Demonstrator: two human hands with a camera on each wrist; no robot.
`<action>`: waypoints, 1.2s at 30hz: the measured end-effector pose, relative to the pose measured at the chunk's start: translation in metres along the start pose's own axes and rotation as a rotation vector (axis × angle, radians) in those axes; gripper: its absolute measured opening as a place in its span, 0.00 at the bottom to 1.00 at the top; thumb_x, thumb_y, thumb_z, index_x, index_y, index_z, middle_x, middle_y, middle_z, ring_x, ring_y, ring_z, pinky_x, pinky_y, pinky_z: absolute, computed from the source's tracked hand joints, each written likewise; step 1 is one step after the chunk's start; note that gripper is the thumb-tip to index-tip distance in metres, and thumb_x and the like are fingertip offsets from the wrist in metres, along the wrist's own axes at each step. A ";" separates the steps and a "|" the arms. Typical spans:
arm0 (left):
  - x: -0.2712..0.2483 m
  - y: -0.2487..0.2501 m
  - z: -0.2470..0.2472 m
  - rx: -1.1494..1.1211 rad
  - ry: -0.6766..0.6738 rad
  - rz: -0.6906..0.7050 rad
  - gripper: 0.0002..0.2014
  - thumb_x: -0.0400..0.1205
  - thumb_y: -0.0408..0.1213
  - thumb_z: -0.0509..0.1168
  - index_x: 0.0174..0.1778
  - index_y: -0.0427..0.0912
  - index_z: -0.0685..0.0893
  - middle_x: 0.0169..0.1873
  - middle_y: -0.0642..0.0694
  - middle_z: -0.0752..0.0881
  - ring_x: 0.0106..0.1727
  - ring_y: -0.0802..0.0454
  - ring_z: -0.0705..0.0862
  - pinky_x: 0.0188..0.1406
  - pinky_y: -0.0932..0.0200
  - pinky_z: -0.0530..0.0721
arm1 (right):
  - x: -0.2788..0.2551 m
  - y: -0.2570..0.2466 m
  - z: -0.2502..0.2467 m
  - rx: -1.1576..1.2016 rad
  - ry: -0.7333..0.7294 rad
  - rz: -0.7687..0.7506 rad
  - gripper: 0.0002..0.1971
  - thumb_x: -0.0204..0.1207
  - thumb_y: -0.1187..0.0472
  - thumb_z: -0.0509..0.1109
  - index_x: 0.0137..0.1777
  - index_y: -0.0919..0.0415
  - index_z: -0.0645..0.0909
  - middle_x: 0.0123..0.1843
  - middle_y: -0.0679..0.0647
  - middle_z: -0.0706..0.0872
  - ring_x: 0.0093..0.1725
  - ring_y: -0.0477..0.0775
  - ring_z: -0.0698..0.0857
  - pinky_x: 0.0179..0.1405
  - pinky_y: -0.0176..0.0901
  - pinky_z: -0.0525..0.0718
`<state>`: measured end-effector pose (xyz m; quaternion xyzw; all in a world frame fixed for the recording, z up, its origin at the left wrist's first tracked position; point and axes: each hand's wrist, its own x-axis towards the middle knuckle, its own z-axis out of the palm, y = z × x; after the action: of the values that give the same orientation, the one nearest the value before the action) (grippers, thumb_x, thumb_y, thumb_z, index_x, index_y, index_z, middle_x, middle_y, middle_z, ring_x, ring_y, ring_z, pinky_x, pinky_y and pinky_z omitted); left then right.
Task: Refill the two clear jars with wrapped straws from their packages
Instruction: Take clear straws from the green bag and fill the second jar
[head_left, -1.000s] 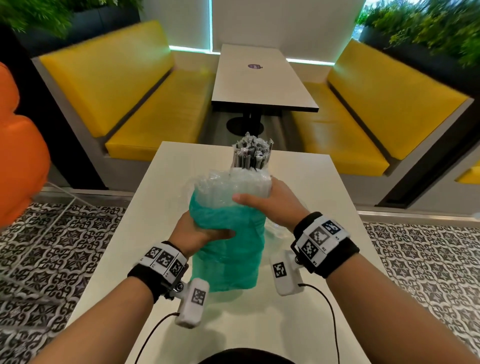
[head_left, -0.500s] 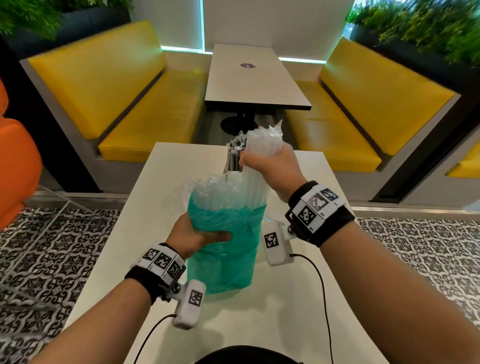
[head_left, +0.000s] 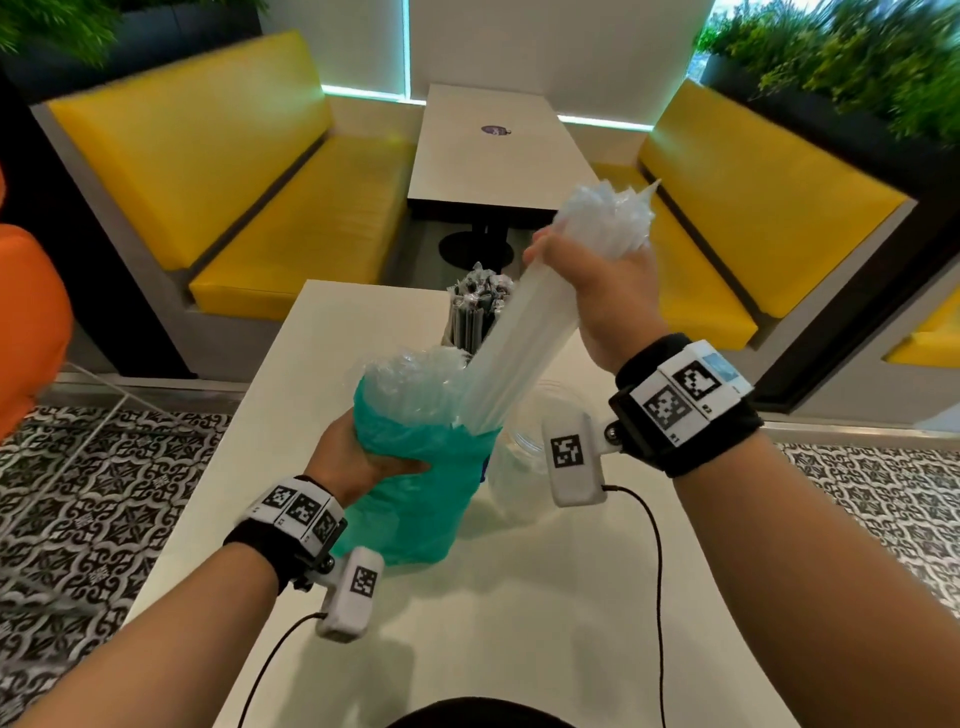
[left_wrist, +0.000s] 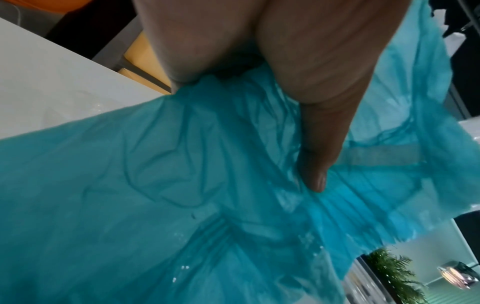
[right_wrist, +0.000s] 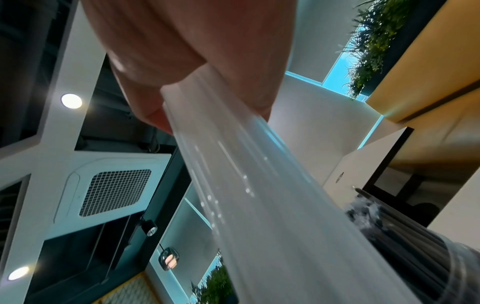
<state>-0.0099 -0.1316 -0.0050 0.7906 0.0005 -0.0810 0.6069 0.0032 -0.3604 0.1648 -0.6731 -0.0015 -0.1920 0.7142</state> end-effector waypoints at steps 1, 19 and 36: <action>0.002 -0.002 -0.002 -0.007 0.013 -0.003 0.29 0.62 0.27 0.86 0.51 0.54 0.80 0.46 0.60 0.85 0.46 0.67 0.82 0.40 0.73 0.79 | 0.002 -0.005 -0.003 0.021 0.012 -0.007 0.18 0.58 0.64 0.79 0.48 0.68 0.81 0.46 0.63 0.84 0.42 0.54 0.86 0.42 0.49 0.89; 0.012 0.003 0.018 -0.351 0.030 -0.033 0.37 0.48 0.39 0.88 0.56 0.42 0.90 0.51 0.43 0.95 0.52 0.43 0.93 0.55 0.44 0.90 | 0.003 0.014 -0.047 -0.248 0.134 -0.025 0.11 0.71 0.73 0.76 0.36 0.58 0.79 0.34 0.47 0.81 0.27 0.34 0.82 0.34 0.35 0.85; 0.001 0.006 0.026 -0.466 -0.086 0.029 0.32 0.54 0.28 0.87 0.56 0.42 0.89 0.53 0.43 0.94 0.53 0.44 0.93 0.46 0.52 0.92 | -0.031 0.136 -0.052 -1.202 -0.156 0.509 0.60 0.54 0.19 0.71 0.82 0.51 0.61 0.86 0.57 0.58 0.85 0.67 0.50 0.84 0.66 0.47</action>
<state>-0.0121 -0.1582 -0.0058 0.6250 -0.0184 -0.1036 0.7735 -0.0013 -0.3991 0.0213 -0.9461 0.2134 0.0648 0.2348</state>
